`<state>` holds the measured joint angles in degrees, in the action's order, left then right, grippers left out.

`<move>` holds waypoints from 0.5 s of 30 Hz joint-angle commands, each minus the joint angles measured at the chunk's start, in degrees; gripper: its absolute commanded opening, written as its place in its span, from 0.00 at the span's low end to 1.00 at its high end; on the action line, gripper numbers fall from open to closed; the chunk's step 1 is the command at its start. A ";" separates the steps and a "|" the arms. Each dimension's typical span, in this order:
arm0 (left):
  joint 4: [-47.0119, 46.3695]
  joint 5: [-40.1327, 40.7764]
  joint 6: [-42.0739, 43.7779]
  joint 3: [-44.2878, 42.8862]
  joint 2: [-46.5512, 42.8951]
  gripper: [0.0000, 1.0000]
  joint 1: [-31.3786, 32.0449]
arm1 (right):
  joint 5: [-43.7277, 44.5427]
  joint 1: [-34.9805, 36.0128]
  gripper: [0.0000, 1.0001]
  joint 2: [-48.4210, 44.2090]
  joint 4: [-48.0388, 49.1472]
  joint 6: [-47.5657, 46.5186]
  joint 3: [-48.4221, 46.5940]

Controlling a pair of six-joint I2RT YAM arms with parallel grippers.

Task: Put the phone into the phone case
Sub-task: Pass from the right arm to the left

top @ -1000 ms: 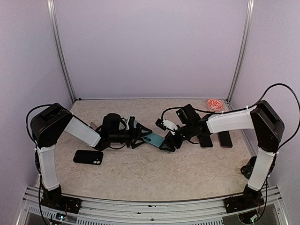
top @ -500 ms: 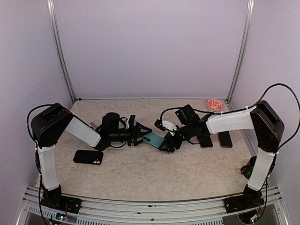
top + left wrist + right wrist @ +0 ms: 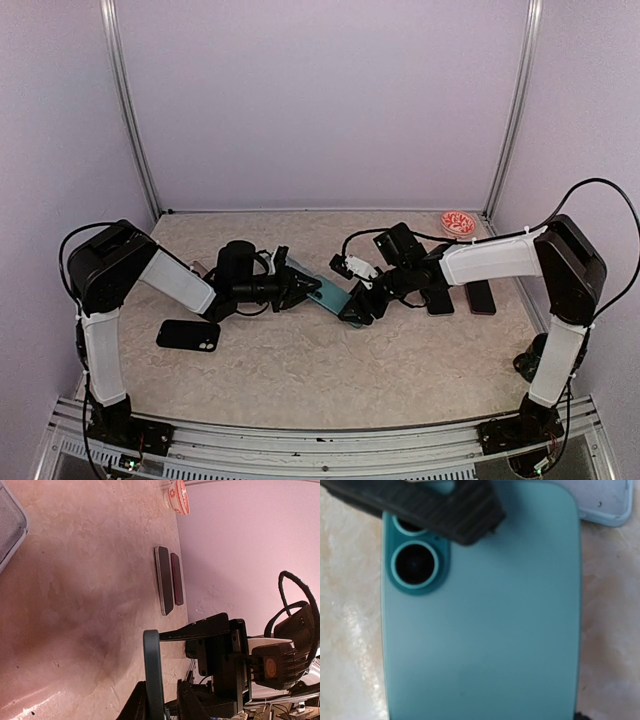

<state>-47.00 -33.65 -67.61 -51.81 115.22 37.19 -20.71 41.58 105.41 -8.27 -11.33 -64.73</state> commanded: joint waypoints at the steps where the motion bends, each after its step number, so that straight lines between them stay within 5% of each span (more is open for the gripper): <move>1: -1.40 -0.41 1.31 -0.50 0.45 0.16 0.14 | -0.35 0.85 0.67 -2.47 2.54 -0.49 0.44; 10: 2.70 1.90 3.47 0.00 -0.92 0.06 0.25 | 0.85 1.11 0.69 -2.27 2.18 -0.62 0.19; 15: 4.06 3.89 2.92 0.87 -2.77 0.00 0.26 | 5.71 2.05 0.81 -2.71 1.81 -1.31 0.41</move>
<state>-44.45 -32.21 -66.52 -51.79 115.04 37.17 -18.00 42.39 105.34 -7.86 -12.34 -64.47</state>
